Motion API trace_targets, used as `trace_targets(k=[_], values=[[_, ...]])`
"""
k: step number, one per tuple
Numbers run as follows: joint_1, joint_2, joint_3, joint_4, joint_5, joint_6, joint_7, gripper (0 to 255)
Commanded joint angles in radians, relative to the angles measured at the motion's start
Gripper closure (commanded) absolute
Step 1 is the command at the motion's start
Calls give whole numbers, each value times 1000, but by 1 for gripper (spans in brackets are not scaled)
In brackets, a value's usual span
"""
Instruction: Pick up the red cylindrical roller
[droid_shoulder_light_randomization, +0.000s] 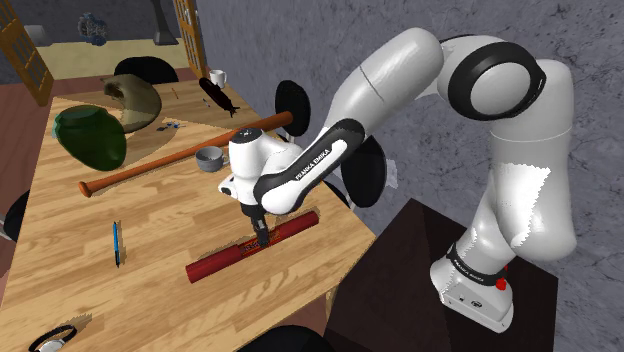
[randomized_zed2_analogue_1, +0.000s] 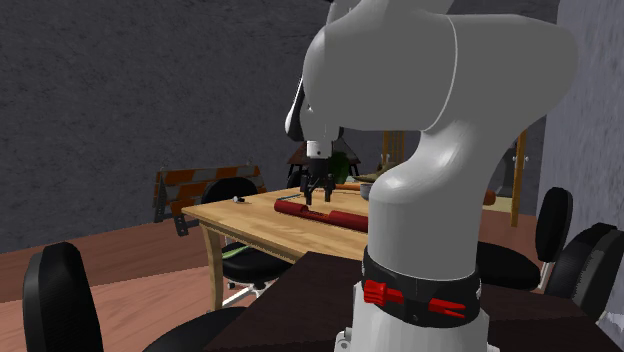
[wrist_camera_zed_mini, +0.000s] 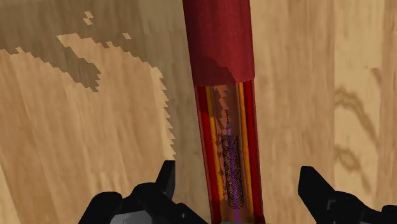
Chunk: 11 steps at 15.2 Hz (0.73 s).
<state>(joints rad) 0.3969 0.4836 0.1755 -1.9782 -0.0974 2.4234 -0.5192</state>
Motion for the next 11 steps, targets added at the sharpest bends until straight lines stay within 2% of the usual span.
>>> trace_targets(k=[1,9,10,11], values=[[10,33,-1,16,-14,16,-3,0],[19,103,-13,25,-29,77,6,0],[19,105,-14,27,-29,77,6,255],[19,105,-14,27,-29,77,6,255]])
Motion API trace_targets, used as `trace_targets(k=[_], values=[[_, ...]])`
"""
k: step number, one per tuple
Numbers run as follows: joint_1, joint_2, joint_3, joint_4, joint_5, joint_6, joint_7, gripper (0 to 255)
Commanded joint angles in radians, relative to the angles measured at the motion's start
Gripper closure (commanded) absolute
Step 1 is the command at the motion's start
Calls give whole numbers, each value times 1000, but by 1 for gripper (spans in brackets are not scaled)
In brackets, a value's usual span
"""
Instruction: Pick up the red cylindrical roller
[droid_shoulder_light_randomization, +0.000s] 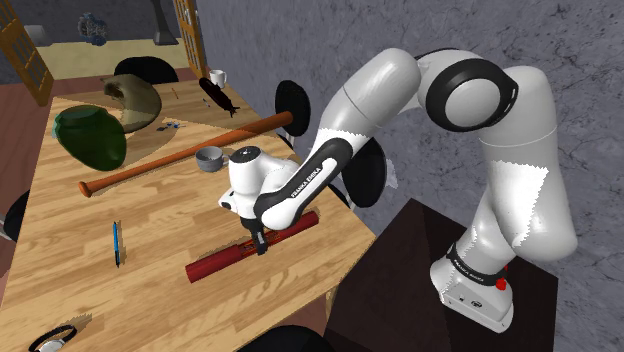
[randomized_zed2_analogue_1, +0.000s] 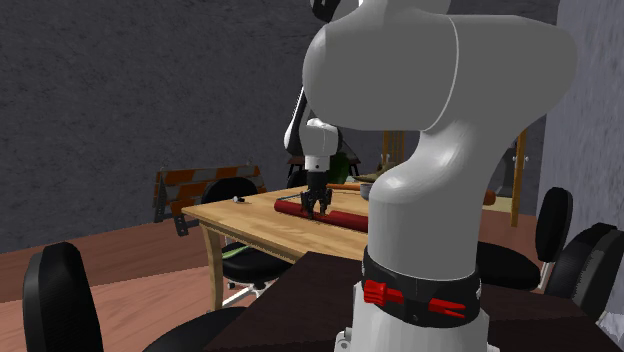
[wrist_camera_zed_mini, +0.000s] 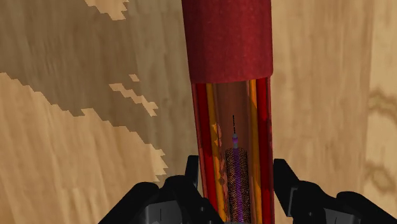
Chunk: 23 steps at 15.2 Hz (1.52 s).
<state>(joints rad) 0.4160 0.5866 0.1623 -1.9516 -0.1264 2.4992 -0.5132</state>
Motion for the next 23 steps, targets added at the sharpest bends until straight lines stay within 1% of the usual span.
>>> trace_targets(k=[1,8,23], values=[[0,2,0,0,0,1,0,255],[0,1,0,-1,0,1,0,255],[-19,-153,26,-8,36,-144,-21,255]])
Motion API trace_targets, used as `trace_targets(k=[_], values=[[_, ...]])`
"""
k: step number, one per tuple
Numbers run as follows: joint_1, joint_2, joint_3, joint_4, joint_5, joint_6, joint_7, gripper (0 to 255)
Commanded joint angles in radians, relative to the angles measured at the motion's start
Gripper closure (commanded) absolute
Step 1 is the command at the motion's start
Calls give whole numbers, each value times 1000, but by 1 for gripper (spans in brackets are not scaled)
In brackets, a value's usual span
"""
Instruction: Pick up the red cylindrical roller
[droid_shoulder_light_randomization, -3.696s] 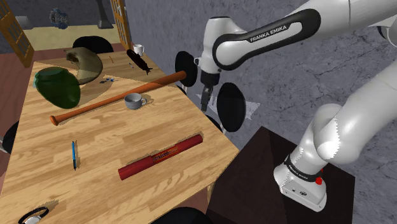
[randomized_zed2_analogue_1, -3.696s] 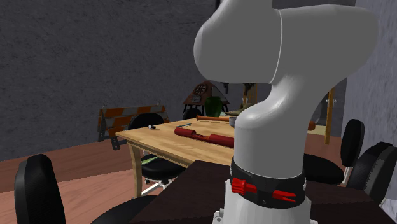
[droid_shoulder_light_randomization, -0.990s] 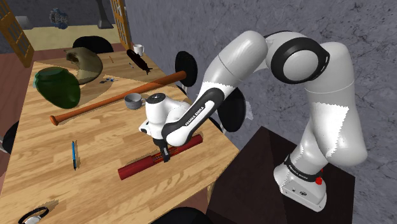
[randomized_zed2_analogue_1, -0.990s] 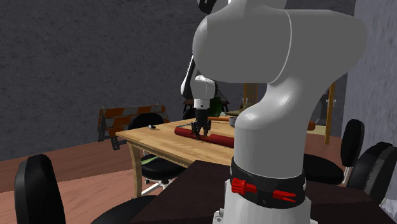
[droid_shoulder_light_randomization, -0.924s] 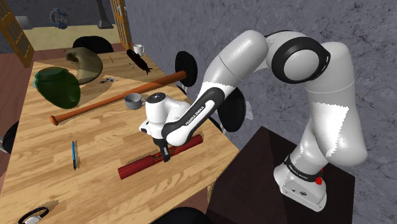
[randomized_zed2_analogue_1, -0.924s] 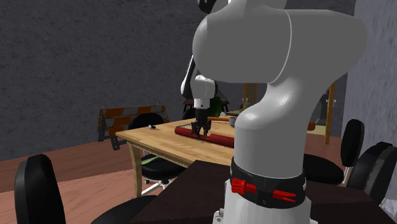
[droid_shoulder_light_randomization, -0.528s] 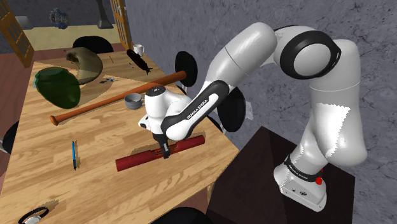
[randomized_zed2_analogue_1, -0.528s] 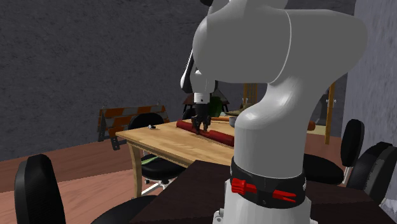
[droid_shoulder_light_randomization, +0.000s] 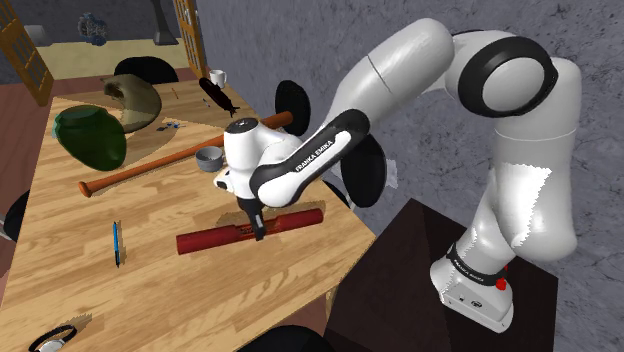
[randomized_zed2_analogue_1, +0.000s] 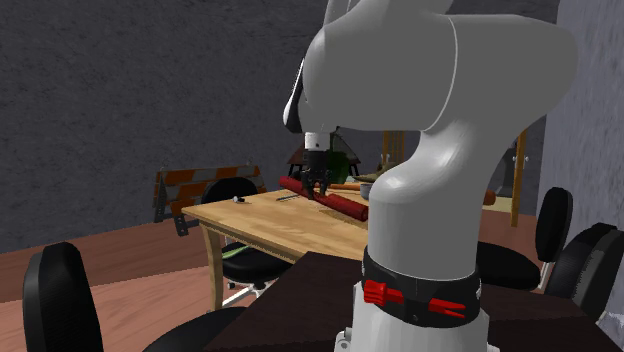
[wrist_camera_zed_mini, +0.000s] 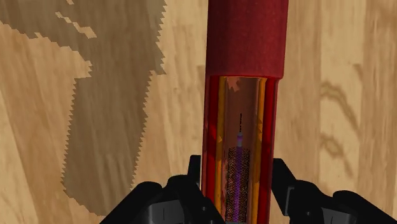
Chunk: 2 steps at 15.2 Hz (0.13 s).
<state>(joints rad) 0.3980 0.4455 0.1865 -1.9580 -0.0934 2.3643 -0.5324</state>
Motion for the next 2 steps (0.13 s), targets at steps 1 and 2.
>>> trace_targets(k=[1,2], values=[[-2,-13,2,-2,3,-10,-2,255],[-2,-13,2,-1,3,-11,-2,255]])
